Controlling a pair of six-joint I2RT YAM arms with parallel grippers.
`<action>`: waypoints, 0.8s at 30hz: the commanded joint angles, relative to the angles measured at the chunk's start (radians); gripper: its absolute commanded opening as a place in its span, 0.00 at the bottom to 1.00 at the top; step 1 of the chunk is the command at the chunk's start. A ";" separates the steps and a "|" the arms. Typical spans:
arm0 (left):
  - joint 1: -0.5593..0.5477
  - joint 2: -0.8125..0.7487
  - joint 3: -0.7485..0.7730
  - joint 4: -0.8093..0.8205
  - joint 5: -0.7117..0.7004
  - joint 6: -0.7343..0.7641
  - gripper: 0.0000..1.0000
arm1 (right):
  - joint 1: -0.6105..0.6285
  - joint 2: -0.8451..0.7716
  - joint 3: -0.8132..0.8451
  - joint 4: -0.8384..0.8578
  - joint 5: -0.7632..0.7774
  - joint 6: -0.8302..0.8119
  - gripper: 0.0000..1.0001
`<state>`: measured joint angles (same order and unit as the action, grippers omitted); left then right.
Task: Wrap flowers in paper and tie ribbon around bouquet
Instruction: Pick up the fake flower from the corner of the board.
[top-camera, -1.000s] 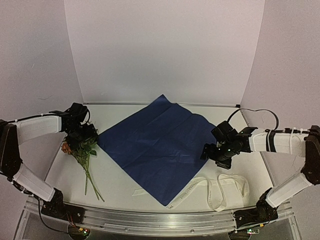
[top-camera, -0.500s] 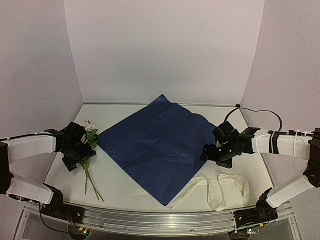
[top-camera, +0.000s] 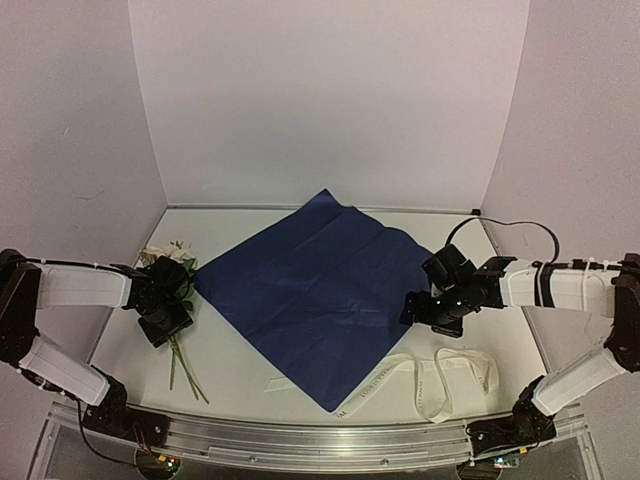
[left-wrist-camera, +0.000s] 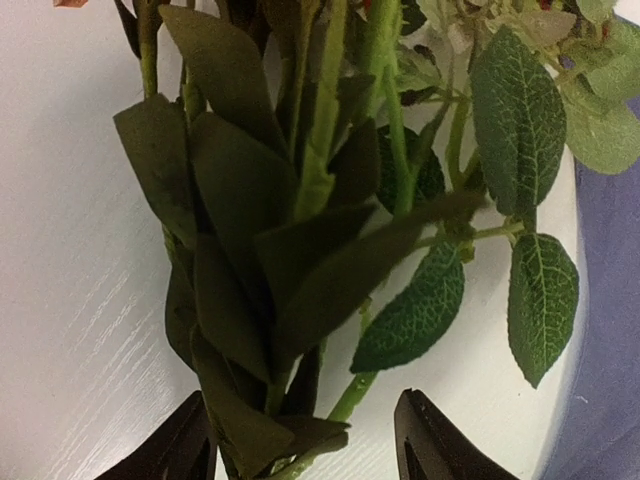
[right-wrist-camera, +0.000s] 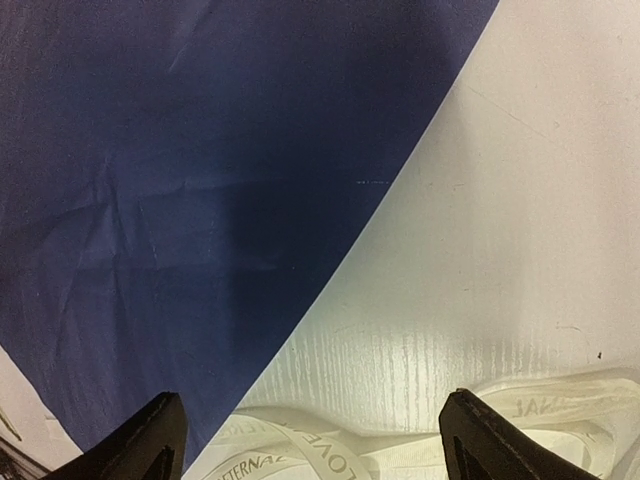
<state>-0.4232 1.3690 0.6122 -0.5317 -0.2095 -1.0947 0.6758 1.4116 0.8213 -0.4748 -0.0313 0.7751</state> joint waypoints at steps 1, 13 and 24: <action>-0.003 0.032 -0.019 0.081 -0.053 -0.003 0.49 | 0.010 0.063 0.071 0.050 -0.024 -0.052 0.89; -0.008 -0.105 0.068 -0.016 -0.158 0.108 0.00 | 0.044 0.266 0.232 0.070 -0.075 -0.105 0.71; -0.114 -0.084 0.392 -0.096 -0.125 0.303 0.00 | 0.044 0.271 0.222 0.063 -0.047 -0.088 0.60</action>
<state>-0.4822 1.2505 0.8422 -0.6300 -0.3351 -0.9007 0.7170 1.7058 1.0302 -0.4096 -0.1065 0.6804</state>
